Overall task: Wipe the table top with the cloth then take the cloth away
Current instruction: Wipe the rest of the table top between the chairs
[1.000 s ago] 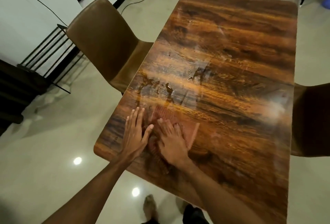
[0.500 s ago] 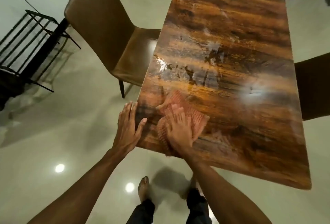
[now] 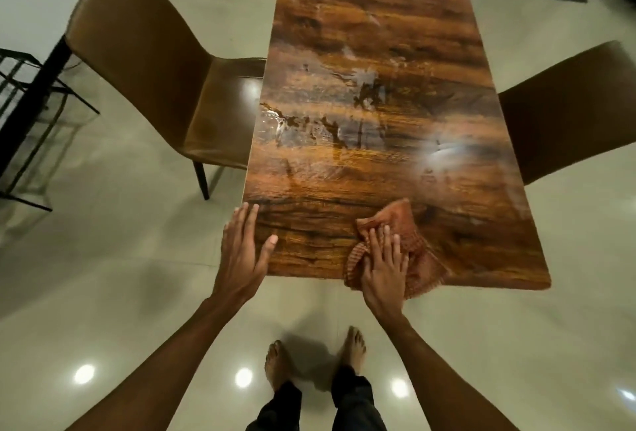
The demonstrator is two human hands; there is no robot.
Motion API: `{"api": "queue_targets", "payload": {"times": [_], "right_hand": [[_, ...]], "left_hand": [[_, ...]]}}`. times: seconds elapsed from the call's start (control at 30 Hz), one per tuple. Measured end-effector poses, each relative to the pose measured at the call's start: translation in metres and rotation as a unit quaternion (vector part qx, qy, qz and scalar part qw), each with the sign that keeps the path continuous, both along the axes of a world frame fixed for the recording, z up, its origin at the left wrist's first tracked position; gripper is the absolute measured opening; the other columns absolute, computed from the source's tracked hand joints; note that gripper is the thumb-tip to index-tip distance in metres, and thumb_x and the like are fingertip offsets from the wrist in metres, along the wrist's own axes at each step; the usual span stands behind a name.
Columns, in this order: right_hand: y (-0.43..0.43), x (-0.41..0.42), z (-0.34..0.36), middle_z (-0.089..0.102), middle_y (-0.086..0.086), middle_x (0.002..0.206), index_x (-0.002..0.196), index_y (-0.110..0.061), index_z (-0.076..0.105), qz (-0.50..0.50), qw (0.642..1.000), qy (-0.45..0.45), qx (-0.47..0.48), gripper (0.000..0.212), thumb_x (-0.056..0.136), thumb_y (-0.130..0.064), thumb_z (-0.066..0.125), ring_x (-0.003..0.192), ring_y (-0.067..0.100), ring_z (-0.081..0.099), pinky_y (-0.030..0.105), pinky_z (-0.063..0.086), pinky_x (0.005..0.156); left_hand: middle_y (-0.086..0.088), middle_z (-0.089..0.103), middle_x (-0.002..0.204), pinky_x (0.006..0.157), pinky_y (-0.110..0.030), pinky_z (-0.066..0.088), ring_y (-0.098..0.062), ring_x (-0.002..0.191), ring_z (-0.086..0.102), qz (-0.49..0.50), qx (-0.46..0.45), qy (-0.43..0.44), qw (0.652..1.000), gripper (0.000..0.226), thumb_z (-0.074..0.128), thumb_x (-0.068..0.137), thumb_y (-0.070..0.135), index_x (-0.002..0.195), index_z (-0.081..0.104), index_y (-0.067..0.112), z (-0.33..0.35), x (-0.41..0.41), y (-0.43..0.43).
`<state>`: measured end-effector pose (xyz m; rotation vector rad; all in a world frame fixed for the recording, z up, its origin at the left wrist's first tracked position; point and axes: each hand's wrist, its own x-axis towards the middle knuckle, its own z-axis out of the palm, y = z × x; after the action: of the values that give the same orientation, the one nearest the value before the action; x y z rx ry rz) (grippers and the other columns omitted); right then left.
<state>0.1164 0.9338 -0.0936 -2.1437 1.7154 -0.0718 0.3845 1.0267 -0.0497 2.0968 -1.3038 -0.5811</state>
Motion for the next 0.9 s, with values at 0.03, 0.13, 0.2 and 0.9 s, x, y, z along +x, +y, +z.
{"api": "queue_targets", "payload": {"times": [0.03,0.13,0.2,0.9], "right_hand": [[-0.002,0.004,0.001,-0.006,-0.003,0.172,0.164,-0.030,0.012,-0.037,0.999,0.008,0.001,0.062,0.104,-0.044,0.018,0.159,0.025,-0.008,0.060,0.005,0.126],[0.017,0.053,0.001,-0.006,-0.002,0.173,0.164,-0.033,0.008,0.077,0.997,-0.017,0.006,0.063,0.104,-0.049,0.017,0.159,0.026,-0.011,0.058,-0.002,0.127],[0.036,0.071,-0.005,-0.005,-0.005,0.173,0.164,-0.034,0.006,0.219,0.975,-0.024,-0.002,0.063,0.105,-0.048,0.020,0.158,0.022,-0.013,0.056,-0.002,0.127],[-0.117,-0.194,-0.004,0.002,-0.002,0.173,0.164,-0.036,0.012,-0.097,0.995,0.035,-0.010,0.063,0.103,-0.049,0.022,0.159,0.027,-0.001,0.059,0.006,0.126]], "left_hand": [[-0.003,0.014,0.168,0.127,-0.044,0.004,-0.018,0.156,0.007,-0.012,-0.002,0.003,1.000,0.076,0.025,0.097,0.062,0.159,0.018,0.020,-0.002,-0.009,-0.005],[-0.003,0.015,0.168,0.127,-0.046,0.003,-0.016,0.156,0.006,-0.052,0.003,0.001,0.999,0.072,0.029,0.099,0.057,0.159,0.020,0.020,-0.008,-0.038,-0.016],[-0.004,0.018,0.168,0.127,-0.045,0.004,-0.018,0.156,0.008,-0.068,0.006,-0.018,0.997,0.073,0.026,0.098,0.059,0.159,0.022,0.018,-0.012,-0.050,-0.021],[-0.003,0.012,0.168,0.127,-0.039,-0.001,-0.016,0.156,0.003,-0.148,0.018,-0.062,0.987,0.078,0.025,0.097,0.062,0.159,0.019,0.017,-0.001,-0.184,-0.134]]}}
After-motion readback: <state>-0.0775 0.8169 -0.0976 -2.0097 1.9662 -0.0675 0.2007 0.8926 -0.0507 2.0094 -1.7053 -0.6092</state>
